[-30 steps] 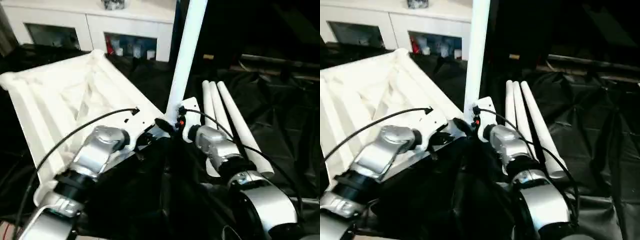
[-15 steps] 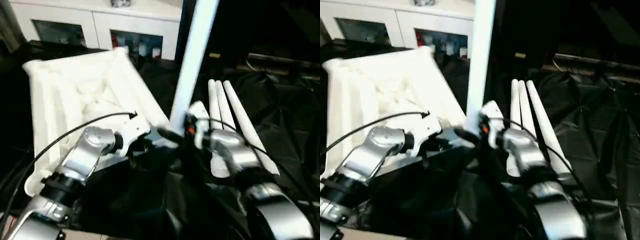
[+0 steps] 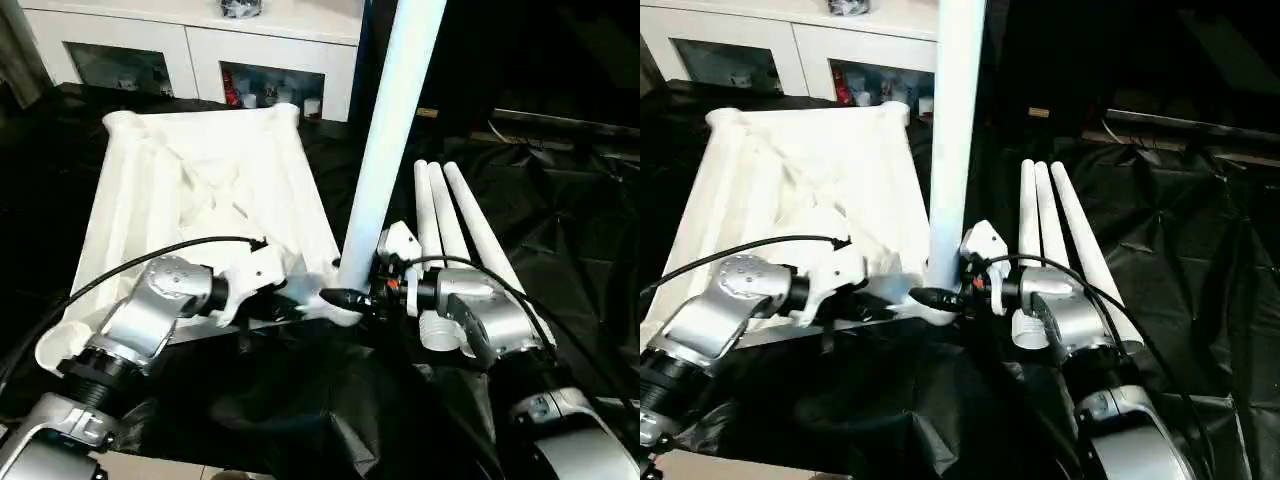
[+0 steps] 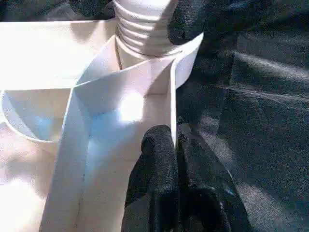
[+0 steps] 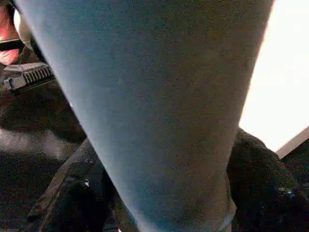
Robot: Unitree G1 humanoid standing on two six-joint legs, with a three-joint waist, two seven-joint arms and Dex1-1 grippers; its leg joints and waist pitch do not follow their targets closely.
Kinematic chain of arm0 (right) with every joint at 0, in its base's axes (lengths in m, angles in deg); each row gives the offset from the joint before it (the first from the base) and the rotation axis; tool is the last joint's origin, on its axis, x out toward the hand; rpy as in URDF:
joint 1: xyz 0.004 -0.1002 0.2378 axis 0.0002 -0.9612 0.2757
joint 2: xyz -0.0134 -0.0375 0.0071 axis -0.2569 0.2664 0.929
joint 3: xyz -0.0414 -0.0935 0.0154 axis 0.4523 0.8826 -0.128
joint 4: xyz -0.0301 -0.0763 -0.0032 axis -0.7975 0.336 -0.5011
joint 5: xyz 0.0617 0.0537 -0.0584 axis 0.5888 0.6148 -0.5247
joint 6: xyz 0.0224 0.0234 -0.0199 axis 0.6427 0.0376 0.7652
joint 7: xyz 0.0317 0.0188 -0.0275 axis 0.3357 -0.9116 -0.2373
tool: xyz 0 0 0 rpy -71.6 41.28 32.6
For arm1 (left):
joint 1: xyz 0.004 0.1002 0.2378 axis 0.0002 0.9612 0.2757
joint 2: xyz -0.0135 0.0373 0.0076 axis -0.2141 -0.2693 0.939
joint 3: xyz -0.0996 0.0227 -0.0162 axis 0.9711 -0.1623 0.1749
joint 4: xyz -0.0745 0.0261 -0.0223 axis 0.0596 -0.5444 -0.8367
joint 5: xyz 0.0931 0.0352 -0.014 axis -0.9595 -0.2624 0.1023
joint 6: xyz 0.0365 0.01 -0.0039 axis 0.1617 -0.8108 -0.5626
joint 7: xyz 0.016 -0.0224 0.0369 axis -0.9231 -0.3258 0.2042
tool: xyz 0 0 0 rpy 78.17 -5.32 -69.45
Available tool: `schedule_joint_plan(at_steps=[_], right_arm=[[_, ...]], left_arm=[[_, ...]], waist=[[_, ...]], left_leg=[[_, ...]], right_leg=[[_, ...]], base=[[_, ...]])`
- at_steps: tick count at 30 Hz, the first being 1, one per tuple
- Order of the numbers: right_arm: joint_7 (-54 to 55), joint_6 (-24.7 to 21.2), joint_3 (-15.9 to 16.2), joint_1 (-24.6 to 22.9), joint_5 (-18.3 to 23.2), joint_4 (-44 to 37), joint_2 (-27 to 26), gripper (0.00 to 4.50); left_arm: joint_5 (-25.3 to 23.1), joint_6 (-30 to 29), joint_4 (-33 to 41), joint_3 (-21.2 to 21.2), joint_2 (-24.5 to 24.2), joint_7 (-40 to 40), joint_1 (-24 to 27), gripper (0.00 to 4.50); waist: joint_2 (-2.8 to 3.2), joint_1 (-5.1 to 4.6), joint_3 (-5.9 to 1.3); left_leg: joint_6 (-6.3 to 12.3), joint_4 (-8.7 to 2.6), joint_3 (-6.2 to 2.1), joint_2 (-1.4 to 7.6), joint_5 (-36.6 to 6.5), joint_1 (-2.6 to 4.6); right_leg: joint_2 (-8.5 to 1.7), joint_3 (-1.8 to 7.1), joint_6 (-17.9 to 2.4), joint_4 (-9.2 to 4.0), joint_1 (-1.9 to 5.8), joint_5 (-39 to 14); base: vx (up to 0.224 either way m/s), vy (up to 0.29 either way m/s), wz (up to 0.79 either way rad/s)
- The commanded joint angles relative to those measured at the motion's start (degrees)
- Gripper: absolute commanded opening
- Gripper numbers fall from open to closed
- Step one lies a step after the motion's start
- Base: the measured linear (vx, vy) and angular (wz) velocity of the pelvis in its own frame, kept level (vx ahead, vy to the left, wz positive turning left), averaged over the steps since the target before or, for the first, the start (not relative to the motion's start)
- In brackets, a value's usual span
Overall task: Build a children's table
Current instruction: Insert table leg to table base, then rotate leg to tighten
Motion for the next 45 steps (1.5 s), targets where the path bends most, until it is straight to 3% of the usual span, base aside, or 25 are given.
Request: schedule_joint_plan(at_steps=[1, 6, 13, 17, 19, 20, 21, 22, 24, 25, 26, 30, 31, 32, 33, 36, 39, 45], right_arm=[[-1.17, -0.86, 1.01, -0.42, -0.34, -1.19, 0.28, 2.81], [-1.36, -1.6, 1.31, -1.0, 0.21, -1.22, -0.12, 2.69], [3.6, -2.25, -0.85, -1.34, 1.04, 2.57, -2.87, 2.68], [14.06, -1.83, -2.97, 1.44, -0.46, 9.31, -6.23, 2.67], [21.2, -1.46, -4.55, 3.39, -0.85, 13.46, -8.5, 2.67], [28.74, -1.35, -6.52, 5.59, -0.44, 17.71, -11.21, 2.67], [34.21, -1.45, -8.0, 7.36, 0.08, 20.68, -13.28, 2.67], [35.93, -1.55, -8.53, 7.99, 0.31, 21.65, -14.07, 2.67], [41.47, -1.73, -9.84, 10.18, 0.94, 24.69, -16.68, 2.67], [42.17, -1.82, -9.91, 10.45, 0.91, 25.06, -16.95, 2.67], [44.24, -1.91, -9.99, 11.47, 0.54, 26.47, -17.93, 2.67], [44.41, -0.93, -9.58, 13.13, -0.37, 28.71, -19.69, 2.67], [44.37, -0.91, -9.57, 13.14, -0.38, 28.73, -19.7, 2.67], [43.61, -0.18, -9.89, 13.69, -0.66, 29.62, -19.91, 3.23], [43.35, 0.13, -10.74, 14.2, -0.35, 30.36, -20.14, 3.37], [42.67, 0.68, -11.5, 14.77, -0.2, 31.05, -20.22, 3.57], [40.46, 1.67, -10.1, 15.11, -1.19, 30.51, -19.4, 3.86], [32.09, 2.82, -8.35, 14.22, -2.09, 27.01, -16.2, 3.93]], left_arm=[[-0.15, 0.77, -0.24, -0.75, -0.09, -0.46, 0.27, 0.0], [0.13, 1.17, -0.94, -0.57, -0.42, -0.7, 0.36, 0.0], [1.51, -0.57, -1.19, 0.72, 1.46, 0.68, 0.45, 0.0], [1.18, -2.78, -2.2, 1.86, 3.89, 5.05, -0.8, 0.0], [0.49, -4.66, -3.25, 2.54, 5.9, 8.88, -1.88, 0.0], [-1.19, -6.07, -5.11, 3.15, 8.58, 14.8, -3.37, 0.0], [-2.4, -7.94, -7.06, 3.81, 11.22, 20.09, -4.78, 0.0], [-2.74, -8.86, -7.75, 4.12, 12.26, 22.0, -5.27, 0.0], [-3.97, -11.01, -9.59, 4.61, 15.54, 27.52, -6.56, 0.0], [-4.1, -11.16, -9.74, 4.59, 15.87, 27.93, -6.67, 0.0], [-4.58, -11.73, -9.99, 4.45, 17.11, 29.39, -6.98, 0.0], [-4.55, -13.33, -8.66, 3.7, 19.16, 30.2, -7.26, 0.0], [-4.54, -13.33, -8.65, 3.69, 19.17, 30.19, -7.26, 0.0], [-4.69, -13.17, -8.4, 3.29, 19.0, 29.75, -7.17, 0.0], [-4.85, -13.0, -8.29, 3.16, 18.91, 29.76, -7.09, 0.0], [-4.96, -12.92, -7.96, 3.08, 18.54, 29.49, -6.83, 0.0], [-4.81, -11.51, -6.15, 2.28, 16.68, 26.26, -5.74, 0.0], [-3.55, -10.42, -3.49, 1.61, 13.33, 20.57, -3.92, 0.0]], waist=[[0.75, 0.05, -3.59], [0.67, 0.08, -3.64], [0.6, -0.01, -3.62], [0.72, -0.54, -3.0], [0.73, -0.79, -2.89], [0.68, -1.09, -2.88], [0.37, -1.15, -2.77], [0.53, -0.97, -2.75], [0.32, -0.68, -2.79], [0.4, -0.59, -2.81], [0.05, -0.37, -2.8], [0.03, -0.2, -2.97], [-0.01, -0.19, -3.0], [0.09, -0.26, -2.98], [0.1, -0.31, -2.98], [0.06, -0.5, -2.91], [0.17, -0.55, -2.91], [0.27, -1.05, -3.37]], left_leg=[[2.98, -3.55, -0.31, 1.86, -3.21, 0.01], [3.03, -3.44, -0.26, 1.79, -2.65, 0.03], [3.05, -3.46, -0.27, 1.78, -2.65, -0.04], [0.01, -4.15, -0.45, 1.87, -8.14, 0.17], [-0.96, -4.3, -0.54, 1.8, -9.31, 0.21], [-1.76, -4.38, -0.64, 1.84, -10.45, 0.3], [-2.05, -4.44, -0.61, 1.89, -10.87, 0.51], [-2.23, -4.28, -0.53, 1.74, -11.92, 1.14], [-1.78, -4.35, -0.56, 1.78, -11.02, 0.8], [-1.71, -4.33, -0.52, 1.79, -11.09, 0.84], [-1.37, -4.38, -0.5, 1.69, -11.41, 0.8], [-0.89, -4.39, -0.54, 1.73, -10.08, 0.44], [-0.77, -4.4, -0.51, 1.71, -9.84, 0.34], [-0.55, -4.42, -0.52, 1.72, -9.66, 0.36], [-0.51, -4.42, -0.5, 1.71, -9.92, 0.36], [-0.39, -4.53, -0.58, 1.73, -10.78, 0.35], [-0.29, -4.58, -0.58, 1.72, -11.1, 0.3], [1.25, -4.21, -0.45, 1.71, -5.93, -0.06]], right_leg=[[-4.47, 3.89, -14.06, -3.66, 3.95, 4.52], [-4.41, 3.94, -13.99, -3.56, 3.88, 4.87], [-4.42, 3.89, -14.08, -3.57, 3.85, 4.44], [-4.77, 3.91, -12.15, -4.83, 3.64, -8.0], [-4.82, 3.91, -11.45, -5.12, 3.57, -11.45], [-4.9, 3.99, -10.25, -5.42, 3.46, -14.65], [-4.9, 4.02, -9.86, -5.68, 3.24, -15.83], [-4.98, 4.07, -9.3, -6.12, 2.92, -18.35], [-4.95, 4.11, -9.0, -5.98, 3.06, -17.17], [-4.94, 4.08, -8.81, -5.97, 2.98, -17.06], [-4.83, 3.99, -7.77, -6.16, 2.92, -17.93], [-4.84, 4.02, -7.74, -5.69, 3.08, -14.67], [-4.82, 4.02, -7.85, -5.65, 3.13, -14.01], [-4.77, 4.0, -8.08, -5.55, 3.11, -12.92], [-4.81, 4.0, -8.16, -5.59, 3.06, -13.11], [-4.84, 3.97, -8.11, -5.74, 3.09, -14.42], [-4.87, 4.0, -8.02, -5.85, 3.11, -14.89], [-4.74, 3.98, -10.99, -4.82, 3.74, -4.94]], base=[[0.0, 0.0, 0.0], [0.0, 0.0, 0.0], [0.0, 0.0, 0.0], [0.0, 0.0, 0.0], [0.0, 0.0, 0.0], [0.0, 0.0, 0.0], [0.0, 0.0, 0.0], [0.0, 0.0, 0.0], [0.0, 0.0, 0.0], [0.0, 0.0, 0.0], [0.0, 0.0, 0.0], [0.0, 0.0, 0.0], [0.0, 0.0, 0.0], [0.0, 0.0, 0.0], [0.0, 0.0, 0.0], [0.0, 0.0, 0.0], [0.0, 0.0, 0.0], [0.0, 0.0, 0.0]])
